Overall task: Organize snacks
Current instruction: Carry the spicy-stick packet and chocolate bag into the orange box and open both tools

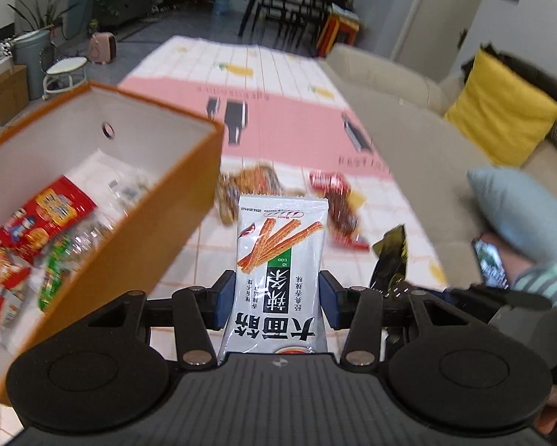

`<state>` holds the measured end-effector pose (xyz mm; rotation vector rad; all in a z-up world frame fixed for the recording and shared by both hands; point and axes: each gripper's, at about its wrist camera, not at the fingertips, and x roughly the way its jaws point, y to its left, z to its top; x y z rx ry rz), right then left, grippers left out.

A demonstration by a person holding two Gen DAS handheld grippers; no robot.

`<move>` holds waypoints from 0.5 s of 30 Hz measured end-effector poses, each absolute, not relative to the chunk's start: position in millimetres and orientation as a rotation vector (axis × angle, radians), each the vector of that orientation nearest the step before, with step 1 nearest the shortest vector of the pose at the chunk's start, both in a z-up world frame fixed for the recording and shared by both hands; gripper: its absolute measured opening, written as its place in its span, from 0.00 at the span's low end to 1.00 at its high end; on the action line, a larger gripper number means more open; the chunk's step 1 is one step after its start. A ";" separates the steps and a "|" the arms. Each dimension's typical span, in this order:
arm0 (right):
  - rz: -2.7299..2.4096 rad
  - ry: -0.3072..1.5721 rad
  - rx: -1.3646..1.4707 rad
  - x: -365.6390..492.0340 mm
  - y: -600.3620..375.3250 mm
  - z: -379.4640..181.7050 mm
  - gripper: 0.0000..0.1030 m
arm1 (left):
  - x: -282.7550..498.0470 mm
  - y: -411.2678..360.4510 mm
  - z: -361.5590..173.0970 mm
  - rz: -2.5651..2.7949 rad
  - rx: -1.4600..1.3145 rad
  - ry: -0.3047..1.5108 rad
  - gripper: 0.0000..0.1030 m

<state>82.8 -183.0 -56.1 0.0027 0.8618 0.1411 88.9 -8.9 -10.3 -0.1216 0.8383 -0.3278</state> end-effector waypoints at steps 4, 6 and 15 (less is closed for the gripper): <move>0.205 0.797 -0.001 78.4 -167.7 -32.6 0.42 | 81.9 11.9 16.9 -0.312 -0.153 0.772 0.52; 0.253 0.765 0.006 79.9 -158.2 -19.6 0.42 | 79.8 25.8 27.7 -0.299 -0.169 0.748 0.52; 0.456 0.659 -0.091 121.1 -94.8 30.2 0.42 | 107.2 88.0 68.1 -0.172 -0.208 0.722 0.52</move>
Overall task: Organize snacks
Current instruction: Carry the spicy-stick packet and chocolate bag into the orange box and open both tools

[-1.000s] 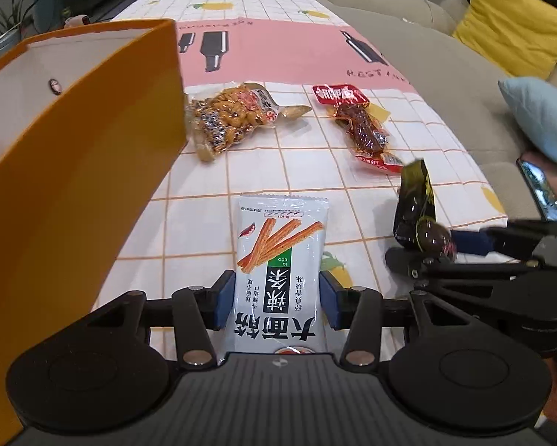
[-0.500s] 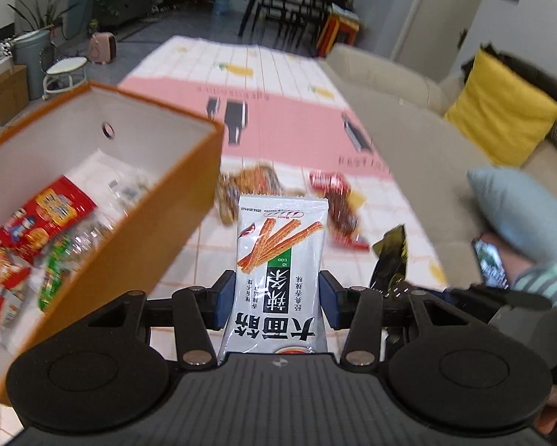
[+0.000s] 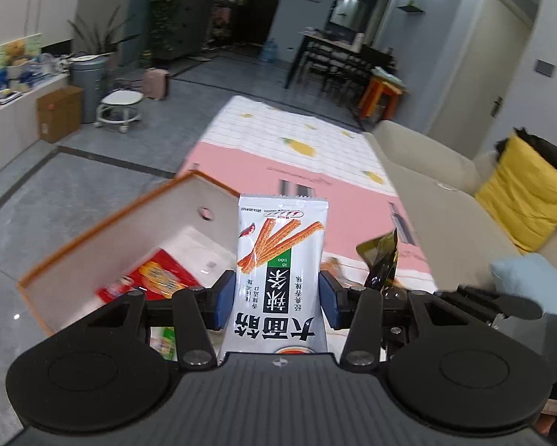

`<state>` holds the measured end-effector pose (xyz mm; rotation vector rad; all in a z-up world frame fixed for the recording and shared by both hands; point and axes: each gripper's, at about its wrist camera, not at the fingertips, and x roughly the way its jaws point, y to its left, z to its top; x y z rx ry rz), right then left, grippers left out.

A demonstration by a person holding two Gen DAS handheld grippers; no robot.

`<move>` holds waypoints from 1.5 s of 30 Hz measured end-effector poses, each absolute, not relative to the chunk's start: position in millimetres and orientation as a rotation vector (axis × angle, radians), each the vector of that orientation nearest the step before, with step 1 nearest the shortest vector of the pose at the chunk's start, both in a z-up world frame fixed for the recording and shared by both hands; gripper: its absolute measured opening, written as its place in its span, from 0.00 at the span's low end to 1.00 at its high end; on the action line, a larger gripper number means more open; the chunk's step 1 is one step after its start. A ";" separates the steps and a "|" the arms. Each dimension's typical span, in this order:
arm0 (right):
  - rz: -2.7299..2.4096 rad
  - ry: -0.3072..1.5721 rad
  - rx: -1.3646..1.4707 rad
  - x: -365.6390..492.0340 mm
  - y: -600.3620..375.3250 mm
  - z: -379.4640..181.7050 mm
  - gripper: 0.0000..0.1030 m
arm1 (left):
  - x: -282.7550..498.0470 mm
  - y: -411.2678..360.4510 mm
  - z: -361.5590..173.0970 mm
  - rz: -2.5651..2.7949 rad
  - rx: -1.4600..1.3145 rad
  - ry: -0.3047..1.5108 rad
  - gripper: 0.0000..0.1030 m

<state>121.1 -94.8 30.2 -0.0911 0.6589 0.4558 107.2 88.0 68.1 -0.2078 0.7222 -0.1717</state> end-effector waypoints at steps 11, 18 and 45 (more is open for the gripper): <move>0.600 0.701 -0.363 194.1 -5.2 21.5 0.42 | 169.7 139.4 30.2 -0.053 -0.217 0.905 0.52; 0.610 0.811 -0.481 229.2 26.7 -12.7 0.42 | 182.9 155.8 -6.7 -0.005 -0.179 1.006 0.52; 0.613 0.935 -0.650 242.2 46.4 -60.4 0.56 | 194.1 146.5 -42.9 0.027 -0.091 1.122 0.61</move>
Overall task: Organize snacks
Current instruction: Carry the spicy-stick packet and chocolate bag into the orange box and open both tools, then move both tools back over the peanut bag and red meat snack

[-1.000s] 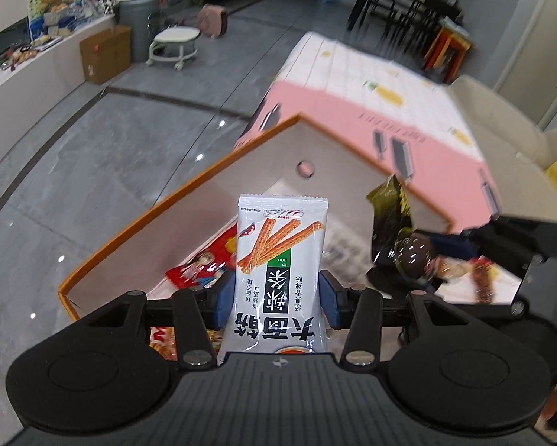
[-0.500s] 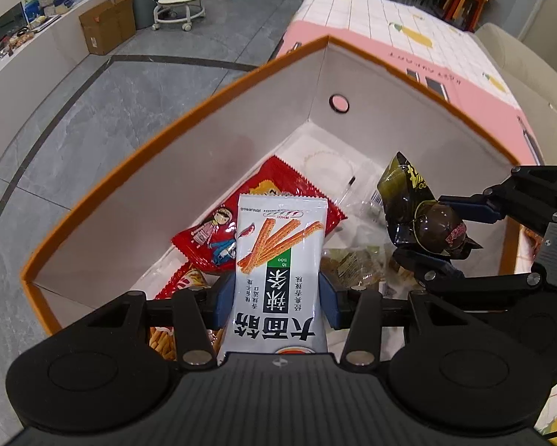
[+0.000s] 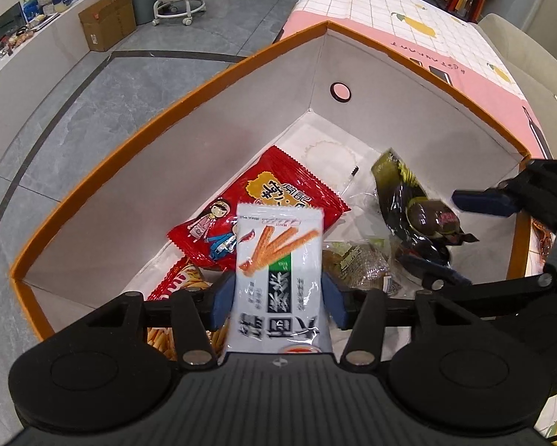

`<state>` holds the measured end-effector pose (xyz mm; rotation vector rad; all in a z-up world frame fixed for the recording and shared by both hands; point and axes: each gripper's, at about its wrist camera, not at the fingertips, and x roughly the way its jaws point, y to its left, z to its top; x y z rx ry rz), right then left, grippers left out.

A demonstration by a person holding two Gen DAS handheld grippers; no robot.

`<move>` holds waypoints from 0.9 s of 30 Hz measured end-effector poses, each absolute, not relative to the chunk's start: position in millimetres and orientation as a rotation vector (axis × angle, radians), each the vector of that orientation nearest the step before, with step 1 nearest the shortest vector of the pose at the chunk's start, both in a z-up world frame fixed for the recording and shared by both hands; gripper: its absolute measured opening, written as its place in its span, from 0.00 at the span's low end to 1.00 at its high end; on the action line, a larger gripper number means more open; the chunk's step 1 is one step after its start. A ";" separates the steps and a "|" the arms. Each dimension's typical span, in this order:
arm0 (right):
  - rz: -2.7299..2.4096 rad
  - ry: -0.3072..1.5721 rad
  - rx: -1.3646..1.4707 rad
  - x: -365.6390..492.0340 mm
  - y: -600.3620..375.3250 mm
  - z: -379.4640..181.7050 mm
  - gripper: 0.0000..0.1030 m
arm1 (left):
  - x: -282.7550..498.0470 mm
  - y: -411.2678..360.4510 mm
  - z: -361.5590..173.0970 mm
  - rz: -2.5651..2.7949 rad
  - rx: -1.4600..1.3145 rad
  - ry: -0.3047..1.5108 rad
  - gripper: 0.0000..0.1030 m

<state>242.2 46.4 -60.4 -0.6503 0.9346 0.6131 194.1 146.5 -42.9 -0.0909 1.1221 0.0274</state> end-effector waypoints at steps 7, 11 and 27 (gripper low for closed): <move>0.586 0.887 -0.608 238.6 37.7 -38.4 0.70 | 183.6 146.7 -23.2 0.033 -0.106 1.065 0.71; 0.565 0.825 -0.552 228.2 25.7 -19.9 0.76 | 172.7 143.8 -2.3 0.043 -0.126 0.989 0.73; 0.444 0.547 -0.250 148.3 -49.5 44.0 0.90 | 112.2 89.4 61.4 -0.003 -0.060 0.656 0.78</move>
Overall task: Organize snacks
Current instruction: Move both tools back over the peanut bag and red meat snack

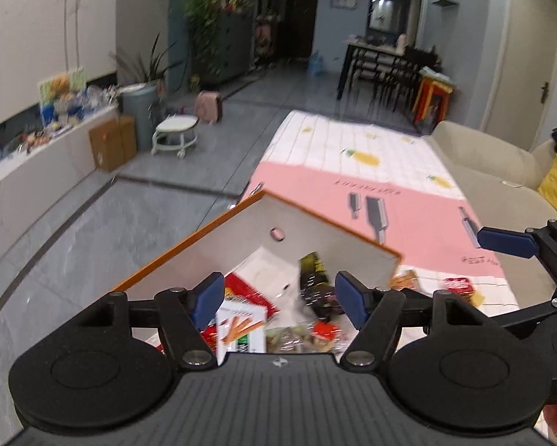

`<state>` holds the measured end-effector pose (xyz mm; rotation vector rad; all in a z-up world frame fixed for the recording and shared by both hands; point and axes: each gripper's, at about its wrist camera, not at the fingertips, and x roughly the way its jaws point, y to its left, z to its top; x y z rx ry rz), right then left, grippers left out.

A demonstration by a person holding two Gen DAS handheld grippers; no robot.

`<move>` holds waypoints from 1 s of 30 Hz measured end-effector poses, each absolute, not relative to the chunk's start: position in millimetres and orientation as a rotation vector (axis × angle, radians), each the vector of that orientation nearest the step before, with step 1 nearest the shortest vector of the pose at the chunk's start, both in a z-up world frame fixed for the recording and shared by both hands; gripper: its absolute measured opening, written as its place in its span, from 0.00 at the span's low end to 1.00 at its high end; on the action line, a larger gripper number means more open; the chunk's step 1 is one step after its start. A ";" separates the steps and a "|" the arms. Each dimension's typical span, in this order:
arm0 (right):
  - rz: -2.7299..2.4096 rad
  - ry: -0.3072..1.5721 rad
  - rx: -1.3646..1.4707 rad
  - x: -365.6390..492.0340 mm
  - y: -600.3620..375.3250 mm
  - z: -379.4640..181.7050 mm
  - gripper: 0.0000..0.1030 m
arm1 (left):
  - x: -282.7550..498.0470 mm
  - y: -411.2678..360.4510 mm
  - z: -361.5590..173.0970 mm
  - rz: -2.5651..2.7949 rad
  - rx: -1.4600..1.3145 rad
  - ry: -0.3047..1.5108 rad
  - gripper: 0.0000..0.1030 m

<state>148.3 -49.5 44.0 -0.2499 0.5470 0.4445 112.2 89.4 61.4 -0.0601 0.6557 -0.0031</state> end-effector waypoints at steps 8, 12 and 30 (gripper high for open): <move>0.329 0.508 -0.180 103.5 -93.2 40.5 0.93 | 88.7 43.4 61.7 -0.134 0.013 0.571 0.81; 0.259 0.556 -0.138 87.0 -115.1 24.5 0.94 | 85.9 22.7 47.1 -0.201 0.013 0.597 0.81; 0.049 0.739 -0.050 94.2 -183.2 -62.7 0.89 | 106.2 -55.0 -23.2 -0.327 0.280 0.660 0.78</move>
